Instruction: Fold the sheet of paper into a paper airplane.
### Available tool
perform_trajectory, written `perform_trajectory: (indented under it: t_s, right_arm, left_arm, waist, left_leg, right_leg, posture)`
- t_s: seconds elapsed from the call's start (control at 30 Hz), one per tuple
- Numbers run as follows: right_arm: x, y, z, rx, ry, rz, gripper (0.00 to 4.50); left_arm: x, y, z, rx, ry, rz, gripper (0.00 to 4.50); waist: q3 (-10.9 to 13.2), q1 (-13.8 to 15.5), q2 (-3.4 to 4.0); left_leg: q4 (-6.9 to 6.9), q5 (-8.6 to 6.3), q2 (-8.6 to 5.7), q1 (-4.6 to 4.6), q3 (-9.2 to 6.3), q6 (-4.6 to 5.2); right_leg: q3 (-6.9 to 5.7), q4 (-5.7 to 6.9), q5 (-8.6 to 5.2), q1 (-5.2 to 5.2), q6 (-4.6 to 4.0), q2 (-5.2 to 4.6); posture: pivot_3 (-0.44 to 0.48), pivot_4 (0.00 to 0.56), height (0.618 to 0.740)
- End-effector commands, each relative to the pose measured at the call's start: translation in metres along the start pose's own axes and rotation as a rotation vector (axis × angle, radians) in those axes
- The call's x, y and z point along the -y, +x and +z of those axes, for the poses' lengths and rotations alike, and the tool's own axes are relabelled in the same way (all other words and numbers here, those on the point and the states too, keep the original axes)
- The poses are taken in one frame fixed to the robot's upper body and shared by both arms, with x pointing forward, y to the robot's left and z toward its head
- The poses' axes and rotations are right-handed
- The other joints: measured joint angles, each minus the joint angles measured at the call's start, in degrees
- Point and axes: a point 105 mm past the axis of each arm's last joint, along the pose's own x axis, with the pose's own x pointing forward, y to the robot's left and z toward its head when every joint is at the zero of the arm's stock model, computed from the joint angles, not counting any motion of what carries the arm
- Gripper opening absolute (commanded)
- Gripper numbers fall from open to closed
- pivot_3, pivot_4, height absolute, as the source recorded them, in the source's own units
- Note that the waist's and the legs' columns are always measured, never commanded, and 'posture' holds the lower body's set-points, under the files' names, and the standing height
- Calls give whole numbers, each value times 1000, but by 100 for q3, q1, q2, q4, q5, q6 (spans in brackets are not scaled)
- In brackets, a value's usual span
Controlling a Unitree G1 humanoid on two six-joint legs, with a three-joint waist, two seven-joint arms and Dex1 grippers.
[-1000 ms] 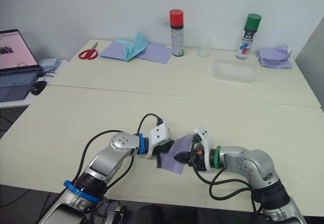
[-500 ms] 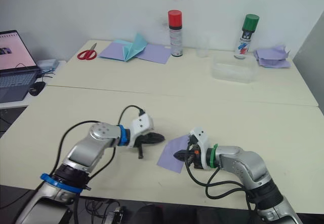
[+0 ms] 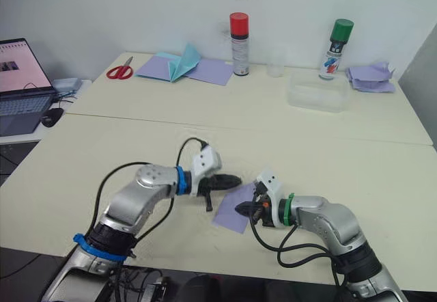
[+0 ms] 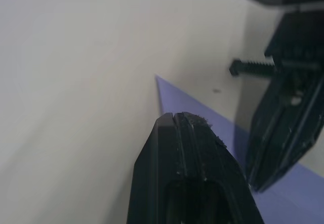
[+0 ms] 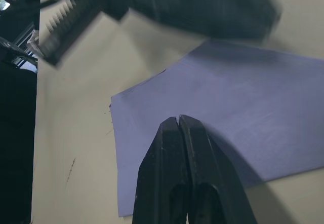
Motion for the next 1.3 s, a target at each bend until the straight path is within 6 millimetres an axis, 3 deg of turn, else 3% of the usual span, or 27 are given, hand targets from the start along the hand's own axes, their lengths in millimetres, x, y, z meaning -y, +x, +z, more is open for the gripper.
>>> perform_trajectory:
  t_s: [0.03,0.23,0.37,0.73,1.03,1.3]
  right_arm:
    - [5,-10,2,14,-6,-35,14]
    - [-16,-29,19,146,-225,53,14]
    - [-1,-29,13,144,-258,-35,14]
    - [43,-19,-18,114,-133,-264,14]
    - [74,-27,-11,164,-53,-443,14]
    - [89,-31,-9,211,11,-560,14]
  left_arm:
    - [3,2,-9,-46,57,-8,0]
    - [8,4,-29,-97,47,-16,0]
    - [10,4,-32,-99,42,-26,0]
    - [10,4,-35,-122,68,-40,0]
    - [17,2,-48,-174,80,-72,0]
    - [19,1,-59,-218,93,-83,0]
  waist:
    - [2,3,0]
    - [3,16,1]
    - [3,13,1]
    - [0,13,1]
    - [-9,6,1]
    - [-10,-7,2]
  left_leg:
    - [0,0,0,-1,-1,0]
    - [0,-1,-9,-4,2,1]
    - [0,-1,-5,-1,0,1]
    - [1,0,-3,9,4,0]
    - [1,0,-1,39,1,1]
    - [-9,-2,-2,105,4,1]
  right_leg:
    - [0,0,0,0,0,0]
    - [-3,-4,0,1,0,0]
    - [-5,-3,0,2,1,1]
    - [-2,0,0,8,0,1]
    - [-2,0,0,42,0,2]
    - [7,-10,-2,107,1,-6]
  posture:
    - [0,150,740]
    - [0,150,740]
    - [0,150,740]
    - [0,150,740]
    - [0,150,740]
    - [0,150,740]
